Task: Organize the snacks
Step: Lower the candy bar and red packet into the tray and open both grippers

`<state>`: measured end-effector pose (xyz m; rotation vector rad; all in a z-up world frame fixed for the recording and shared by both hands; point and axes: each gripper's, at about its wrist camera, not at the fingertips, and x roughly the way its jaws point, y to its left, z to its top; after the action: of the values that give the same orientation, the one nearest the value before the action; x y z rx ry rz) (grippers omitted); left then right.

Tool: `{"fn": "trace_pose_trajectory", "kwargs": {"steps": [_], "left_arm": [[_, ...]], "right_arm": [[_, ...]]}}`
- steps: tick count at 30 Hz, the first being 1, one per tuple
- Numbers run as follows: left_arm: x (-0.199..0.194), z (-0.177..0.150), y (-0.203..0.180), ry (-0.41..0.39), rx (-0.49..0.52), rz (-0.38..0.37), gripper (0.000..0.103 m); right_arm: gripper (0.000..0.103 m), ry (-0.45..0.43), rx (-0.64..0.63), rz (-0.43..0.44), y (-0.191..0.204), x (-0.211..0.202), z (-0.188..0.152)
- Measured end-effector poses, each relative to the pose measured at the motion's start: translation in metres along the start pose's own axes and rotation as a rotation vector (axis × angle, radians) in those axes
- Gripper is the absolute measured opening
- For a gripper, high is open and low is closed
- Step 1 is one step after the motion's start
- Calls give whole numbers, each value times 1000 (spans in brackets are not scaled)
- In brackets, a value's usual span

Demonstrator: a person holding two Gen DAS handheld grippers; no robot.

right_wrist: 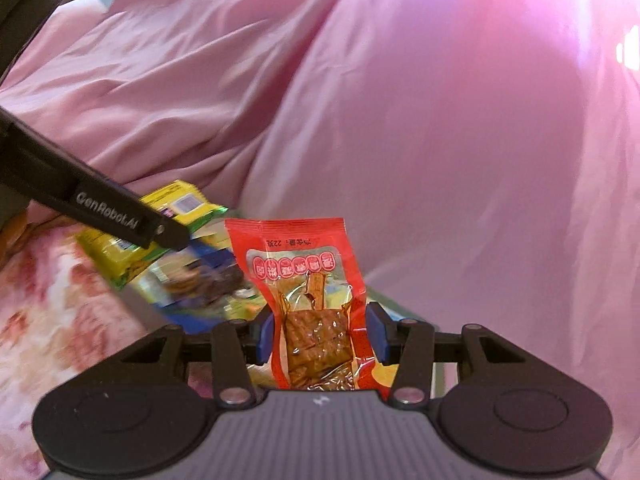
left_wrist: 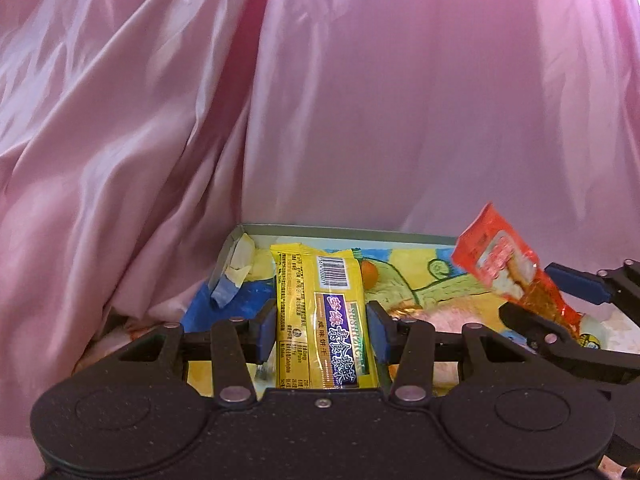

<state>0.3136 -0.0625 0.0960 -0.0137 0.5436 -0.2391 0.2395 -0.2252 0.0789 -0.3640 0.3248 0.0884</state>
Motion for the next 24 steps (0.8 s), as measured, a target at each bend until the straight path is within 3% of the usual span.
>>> {"fn": "trace_pose_trajectory", "kwargs": {"steps": [3,7,10,15,24], "left_arm": [[13,13,-9,19,38,9,48],[29,14,-21,-22,85,-1,48],[41,12,-23,-39,45,-22,48],[62,11,-23,7,-34,-38,48],[81,10,-20,41,-127,-18,47]], "right_arm": [[51,-3,47,-5,-9,15,-2],[51,-6,99,-27,-23,31,-7],[51,6,137,-47,-31,42,-11],[51,60,204,-62,-40,58,-18],[53,120,291,-53,-42,77,-18]]}}
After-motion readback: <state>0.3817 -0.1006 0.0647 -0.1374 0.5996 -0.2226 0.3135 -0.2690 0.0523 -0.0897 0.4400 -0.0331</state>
